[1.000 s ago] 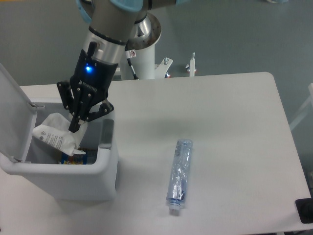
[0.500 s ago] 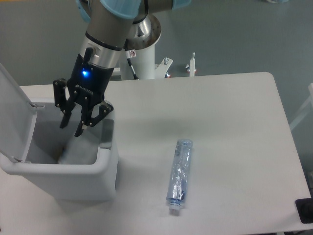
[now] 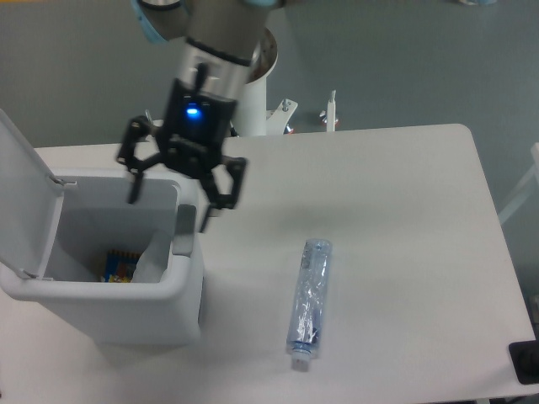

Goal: Place the trash in the trash can
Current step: 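Move the open gripper over the clear plastic bottle and lower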

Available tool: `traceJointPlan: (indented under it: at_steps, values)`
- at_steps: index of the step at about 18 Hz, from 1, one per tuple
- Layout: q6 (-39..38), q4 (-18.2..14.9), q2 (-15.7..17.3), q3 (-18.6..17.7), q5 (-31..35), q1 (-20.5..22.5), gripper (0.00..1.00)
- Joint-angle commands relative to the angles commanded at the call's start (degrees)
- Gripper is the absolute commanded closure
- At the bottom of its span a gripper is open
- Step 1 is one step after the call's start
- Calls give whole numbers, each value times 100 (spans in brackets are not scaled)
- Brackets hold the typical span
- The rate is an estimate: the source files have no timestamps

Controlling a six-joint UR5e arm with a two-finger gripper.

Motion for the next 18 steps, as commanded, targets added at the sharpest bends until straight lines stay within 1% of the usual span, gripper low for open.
traceJointPlan:
  at_steps: [2, 4, 8, 12, 14, 15, 18]
  values:
    - [-247, 0, -273, 273, 61, 88, 0]
    - [-265, 0, -449, 458, 105, 168, 0]
    - [-195, 9, -923, 634, 921, 150, 0]
    - [-19, -52, -1336, 670, 1054, 194, 0]
    - [208, -131, -1547, 591, 1588, 203, 0]
    - [357, -149, -1609, 582, 1678, 203, 0]
    - [499, -158, -1855, 695, 1696, 212, 0]
